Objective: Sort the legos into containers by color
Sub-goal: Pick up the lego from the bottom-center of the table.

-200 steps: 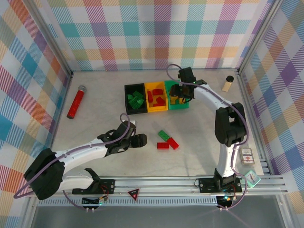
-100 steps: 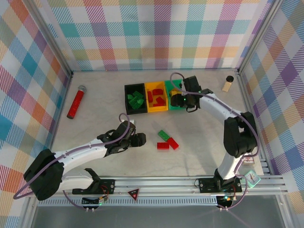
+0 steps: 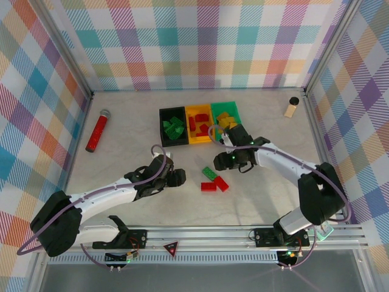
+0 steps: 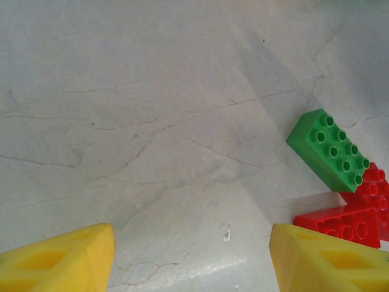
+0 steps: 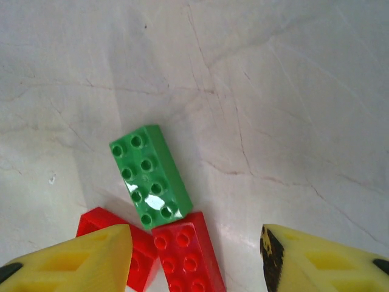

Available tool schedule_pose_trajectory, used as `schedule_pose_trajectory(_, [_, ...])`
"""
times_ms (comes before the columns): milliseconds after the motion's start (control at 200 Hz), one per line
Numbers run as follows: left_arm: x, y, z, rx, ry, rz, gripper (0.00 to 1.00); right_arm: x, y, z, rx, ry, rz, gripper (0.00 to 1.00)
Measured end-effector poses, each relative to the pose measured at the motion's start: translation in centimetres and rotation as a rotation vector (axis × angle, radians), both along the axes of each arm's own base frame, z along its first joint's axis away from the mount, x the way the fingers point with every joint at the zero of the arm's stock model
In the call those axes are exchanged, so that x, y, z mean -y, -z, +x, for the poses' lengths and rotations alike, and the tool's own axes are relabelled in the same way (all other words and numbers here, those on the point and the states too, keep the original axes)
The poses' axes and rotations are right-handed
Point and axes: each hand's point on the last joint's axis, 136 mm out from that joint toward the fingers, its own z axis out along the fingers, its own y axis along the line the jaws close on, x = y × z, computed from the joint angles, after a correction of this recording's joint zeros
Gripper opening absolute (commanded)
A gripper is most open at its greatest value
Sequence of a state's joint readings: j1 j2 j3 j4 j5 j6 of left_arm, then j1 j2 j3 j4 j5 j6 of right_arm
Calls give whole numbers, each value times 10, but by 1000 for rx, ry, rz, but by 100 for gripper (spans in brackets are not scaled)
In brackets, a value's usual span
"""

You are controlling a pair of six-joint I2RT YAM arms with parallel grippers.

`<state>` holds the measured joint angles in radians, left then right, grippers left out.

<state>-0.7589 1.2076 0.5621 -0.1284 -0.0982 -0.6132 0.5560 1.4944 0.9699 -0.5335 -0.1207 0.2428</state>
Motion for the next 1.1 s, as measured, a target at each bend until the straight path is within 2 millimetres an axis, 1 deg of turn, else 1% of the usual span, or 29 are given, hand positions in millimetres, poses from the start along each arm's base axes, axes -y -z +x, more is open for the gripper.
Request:
schedule_pose_trajectory(75, [-2,1,1,9,-10,1,67,4,2,-8,-9,-1,-4,58])
schedule_pose_trajectory(175, [-8,2,-1,23,-24,7,68,7,11,-18,-36,-7,-20,58])
schedule_pose_trajectory(325, [-15,-10,1,63,-48,5,68,4,22,-33,-66,-19,-47,58])
schedule_pose_trajectory(460, [-20,-17,2,94,-67,2,68,5,29,-36,-69,-2,-71,58])
schedule_pose_trajectory(605, [-29,-12,-1,89,-82,33,67,9,31,-34,-33,26,-130,58])
schedule_pose_trajectory(700, [-33,-10,-2,86,-91,52,67,8,31,-36,-14,18,-156,58])
schedule_pose_trajectory(850, [-35,-12,-1,95,-100,57,67,4,32,-40,-5,13,-168,58])
schedule_pose_trajectory(1100, [-38,-10,-3,87,-102,70,68,1,38,-51,-18,-5,-180,58])
